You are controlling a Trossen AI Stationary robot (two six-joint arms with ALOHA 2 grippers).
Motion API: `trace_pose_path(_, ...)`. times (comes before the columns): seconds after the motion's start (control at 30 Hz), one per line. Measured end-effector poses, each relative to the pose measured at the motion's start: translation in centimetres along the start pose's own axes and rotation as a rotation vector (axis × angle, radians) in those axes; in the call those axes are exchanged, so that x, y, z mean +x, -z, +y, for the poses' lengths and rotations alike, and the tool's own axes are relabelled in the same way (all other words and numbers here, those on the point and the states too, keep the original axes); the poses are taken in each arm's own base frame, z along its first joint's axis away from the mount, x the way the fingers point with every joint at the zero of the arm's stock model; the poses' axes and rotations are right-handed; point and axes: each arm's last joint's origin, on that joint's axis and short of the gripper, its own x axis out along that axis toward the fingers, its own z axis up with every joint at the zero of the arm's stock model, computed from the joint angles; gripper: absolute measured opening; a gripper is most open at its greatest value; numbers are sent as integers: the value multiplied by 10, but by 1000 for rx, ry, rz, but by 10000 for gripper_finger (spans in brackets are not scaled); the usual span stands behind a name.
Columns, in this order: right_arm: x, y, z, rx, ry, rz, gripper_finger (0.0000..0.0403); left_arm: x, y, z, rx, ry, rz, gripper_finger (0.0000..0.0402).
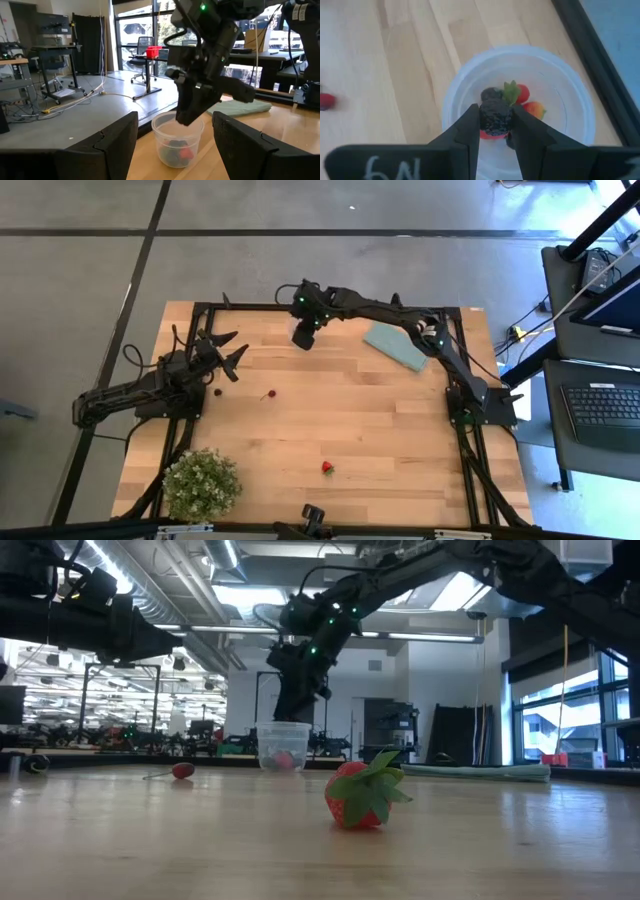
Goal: Pick and placing Produce into tupperware
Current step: Put the black raspberry into the transparent container, then put the red strawberry into the transparent container
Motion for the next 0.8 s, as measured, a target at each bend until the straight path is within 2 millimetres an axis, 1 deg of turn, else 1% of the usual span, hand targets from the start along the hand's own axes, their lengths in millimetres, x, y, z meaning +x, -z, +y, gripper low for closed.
trace_pose_path(0.23,13,6,-5,7,6,30,99,0,0,0,-1,2,0,247)
trace_pose_path(0.53,12,5,-5,9,10,23,140,0,0,0,-8,2,0,247)
trace_pose_path(0.8,12,5,-6,9,10,24,156,0,0,0,-8,2,0,247)
